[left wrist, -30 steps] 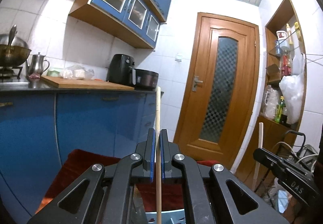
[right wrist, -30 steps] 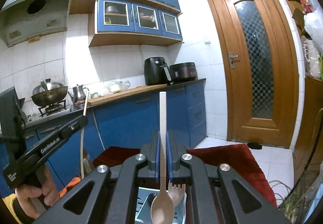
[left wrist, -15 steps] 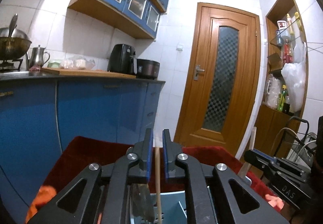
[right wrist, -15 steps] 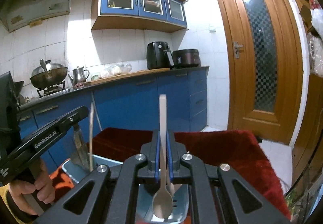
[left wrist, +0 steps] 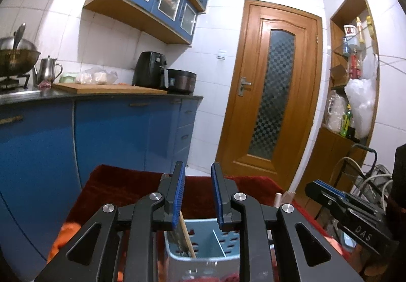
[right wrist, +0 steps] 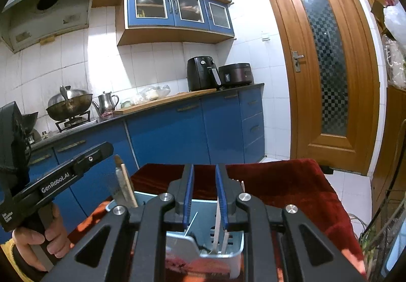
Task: Organize utensils
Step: 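Drop the chopstick into the blue box with the left tool while the right tool drops the spoon in, then move both tools back down over the remaining fork and chopsticks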
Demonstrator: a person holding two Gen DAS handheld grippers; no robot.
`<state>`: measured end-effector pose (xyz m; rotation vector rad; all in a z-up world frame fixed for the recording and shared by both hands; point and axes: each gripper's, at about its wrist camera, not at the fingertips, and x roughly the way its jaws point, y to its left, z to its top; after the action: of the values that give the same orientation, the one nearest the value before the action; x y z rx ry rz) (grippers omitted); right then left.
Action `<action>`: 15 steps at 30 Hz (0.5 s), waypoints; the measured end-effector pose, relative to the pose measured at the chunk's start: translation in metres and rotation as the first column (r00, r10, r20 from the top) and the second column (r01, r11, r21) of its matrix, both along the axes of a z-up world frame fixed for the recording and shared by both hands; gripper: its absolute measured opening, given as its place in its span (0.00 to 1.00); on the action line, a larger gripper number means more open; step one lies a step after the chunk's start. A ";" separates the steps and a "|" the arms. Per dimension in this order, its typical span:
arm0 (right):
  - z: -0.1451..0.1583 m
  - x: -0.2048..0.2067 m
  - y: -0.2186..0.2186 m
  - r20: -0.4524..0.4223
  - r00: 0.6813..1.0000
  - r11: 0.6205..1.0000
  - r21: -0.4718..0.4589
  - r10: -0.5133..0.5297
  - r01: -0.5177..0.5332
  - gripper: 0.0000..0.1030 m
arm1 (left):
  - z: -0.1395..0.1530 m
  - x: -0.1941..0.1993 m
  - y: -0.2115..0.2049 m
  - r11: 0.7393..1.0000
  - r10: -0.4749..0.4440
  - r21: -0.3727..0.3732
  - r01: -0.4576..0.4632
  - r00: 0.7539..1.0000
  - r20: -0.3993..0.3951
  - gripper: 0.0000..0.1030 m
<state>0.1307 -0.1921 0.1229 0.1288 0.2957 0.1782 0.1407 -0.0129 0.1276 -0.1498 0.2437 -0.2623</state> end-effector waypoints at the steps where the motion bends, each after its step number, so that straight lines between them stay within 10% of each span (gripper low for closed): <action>1: 0.002 -0.004 0.000 -0.006 1.000 1.000 0.006 0.001 -0.001 0.19 | 0.002 -0.005 0.000 1.000 -0.001 0.006 0.001 1.000 0.002 0.21; 15: 0.014 -0.071 0.009 -0.064 0.998 0.999 0.034 0.003 -0.001 0.19 | 0.013 -0.077 0.006 1.000 -0.019 0.015 0.020 0.997 -0.078 0.21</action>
<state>0.0597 -0.1832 0.1371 0.1678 0.3570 0.1809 0.0635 -0.0070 0.1403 -0.1420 0.3242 -0.2741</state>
